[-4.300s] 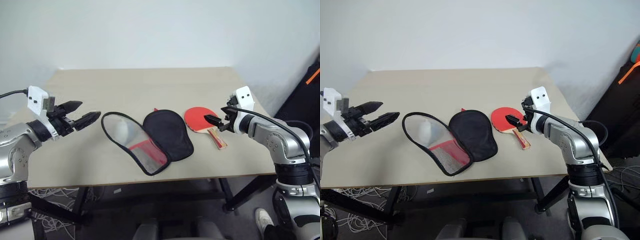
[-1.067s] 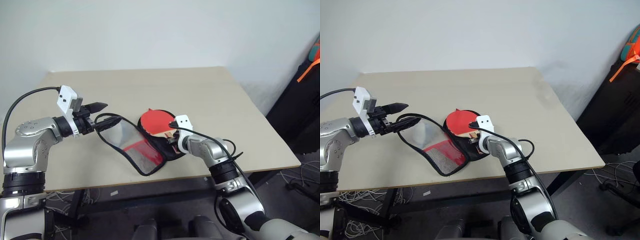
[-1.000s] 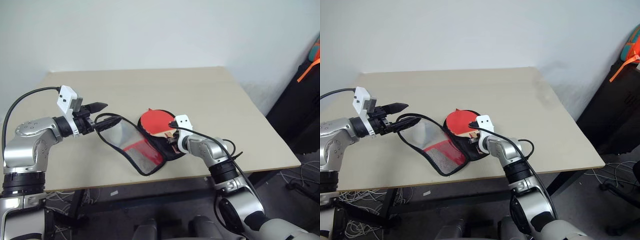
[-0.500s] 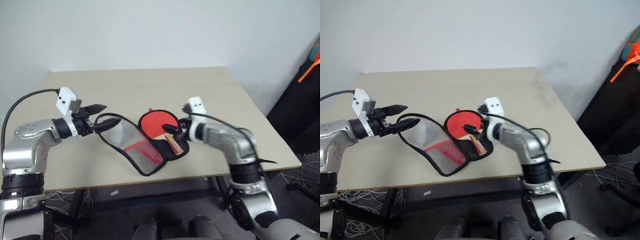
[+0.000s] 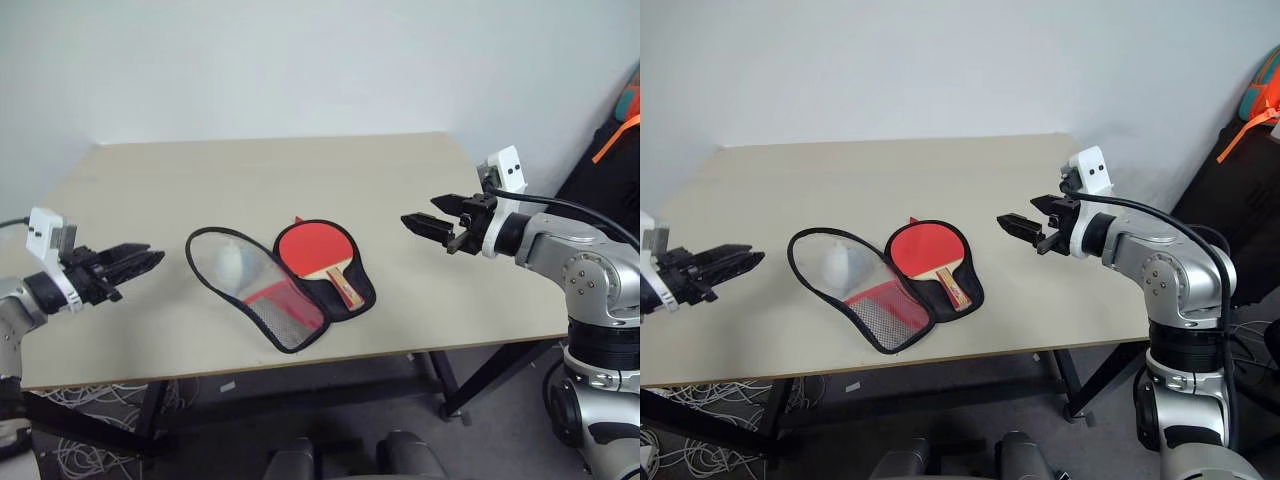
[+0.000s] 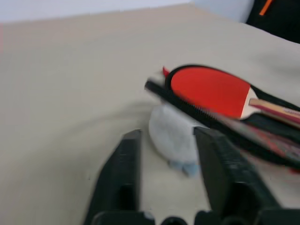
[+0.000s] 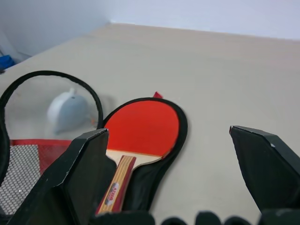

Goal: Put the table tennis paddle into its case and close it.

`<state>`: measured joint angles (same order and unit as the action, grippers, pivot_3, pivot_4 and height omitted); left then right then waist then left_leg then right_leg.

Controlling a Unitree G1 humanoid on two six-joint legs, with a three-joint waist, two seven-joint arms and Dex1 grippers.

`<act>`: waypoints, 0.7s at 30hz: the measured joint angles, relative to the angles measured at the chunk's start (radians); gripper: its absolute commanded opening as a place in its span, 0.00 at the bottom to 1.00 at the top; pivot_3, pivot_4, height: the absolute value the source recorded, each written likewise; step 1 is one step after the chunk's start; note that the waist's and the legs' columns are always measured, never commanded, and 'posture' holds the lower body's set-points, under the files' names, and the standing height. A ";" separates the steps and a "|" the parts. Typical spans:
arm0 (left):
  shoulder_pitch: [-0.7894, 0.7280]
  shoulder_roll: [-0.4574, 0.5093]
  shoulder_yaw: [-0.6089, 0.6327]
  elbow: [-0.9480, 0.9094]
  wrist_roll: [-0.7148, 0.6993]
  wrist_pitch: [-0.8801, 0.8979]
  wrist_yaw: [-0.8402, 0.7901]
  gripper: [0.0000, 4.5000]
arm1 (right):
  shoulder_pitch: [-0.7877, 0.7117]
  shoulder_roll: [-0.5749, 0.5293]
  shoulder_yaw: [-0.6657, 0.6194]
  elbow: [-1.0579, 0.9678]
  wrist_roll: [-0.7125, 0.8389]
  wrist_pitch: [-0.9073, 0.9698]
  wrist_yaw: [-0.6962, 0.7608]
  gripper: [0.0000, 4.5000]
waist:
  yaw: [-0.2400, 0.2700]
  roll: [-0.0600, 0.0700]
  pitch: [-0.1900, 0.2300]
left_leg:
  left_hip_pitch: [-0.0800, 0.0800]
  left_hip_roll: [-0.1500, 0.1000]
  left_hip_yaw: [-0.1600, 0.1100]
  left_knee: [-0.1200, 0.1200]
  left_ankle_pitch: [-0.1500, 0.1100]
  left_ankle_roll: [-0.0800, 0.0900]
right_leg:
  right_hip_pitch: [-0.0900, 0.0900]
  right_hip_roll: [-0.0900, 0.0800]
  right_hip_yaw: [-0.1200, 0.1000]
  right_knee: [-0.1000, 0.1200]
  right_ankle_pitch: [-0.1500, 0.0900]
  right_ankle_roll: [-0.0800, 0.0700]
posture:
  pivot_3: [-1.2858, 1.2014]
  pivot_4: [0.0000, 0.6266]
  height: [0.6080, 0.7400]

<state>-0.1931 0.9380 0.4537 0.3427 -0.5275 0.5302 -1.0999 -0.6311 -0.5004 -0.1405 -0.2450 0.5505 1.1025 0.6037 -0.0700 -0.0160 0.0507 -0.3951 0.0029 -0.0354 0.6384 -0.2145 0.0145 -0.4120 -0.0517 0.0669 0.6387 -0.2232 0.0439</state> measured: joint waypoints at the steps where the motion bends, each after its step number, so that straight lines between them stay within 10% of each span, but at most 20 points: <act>1: 0.012 -0.015 0.000 -0.009 0.000 0.000 0.013 0.06 | 0.007 0.003 0.000 0.000 0.002 0.000 -0.004 1.00 | 0.002 0.000 0.000 | 0.000 0.000 0.000 0.000 0.000 0.000 | 0.000 0.000 0.000 0.000 0.000 0.000 | 0.52 0.00 0.99; 21: -0.188 -0.403 -0.172 -0.421 -0.139 0.211 0.332 0.00 | -0.027 0.058 0.000 0.001 0.058 0.017 -0.089 1.00 | 0.026 -0.001 0.000 | -0.002 -0.003 -0.001 0.005 0.000 0.000 | 0.003 0.000 0.000 0.000 0.002 0.002 | 0.52 0.00 0.99</act>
<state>-0.3811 0.5353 0.2816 -0.0785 -0.6662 0.7414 -0.7683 -0.6581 -0.4422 -0.1403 -0.2436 0.6086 1.1200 0.5151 -0.0440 -0.0173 0.0507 -0.3969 0.0002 -0.0363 0.6438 -0.2146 0.0145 -0.4089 -0.0513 0.0671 0.6388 -0.2217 0.0464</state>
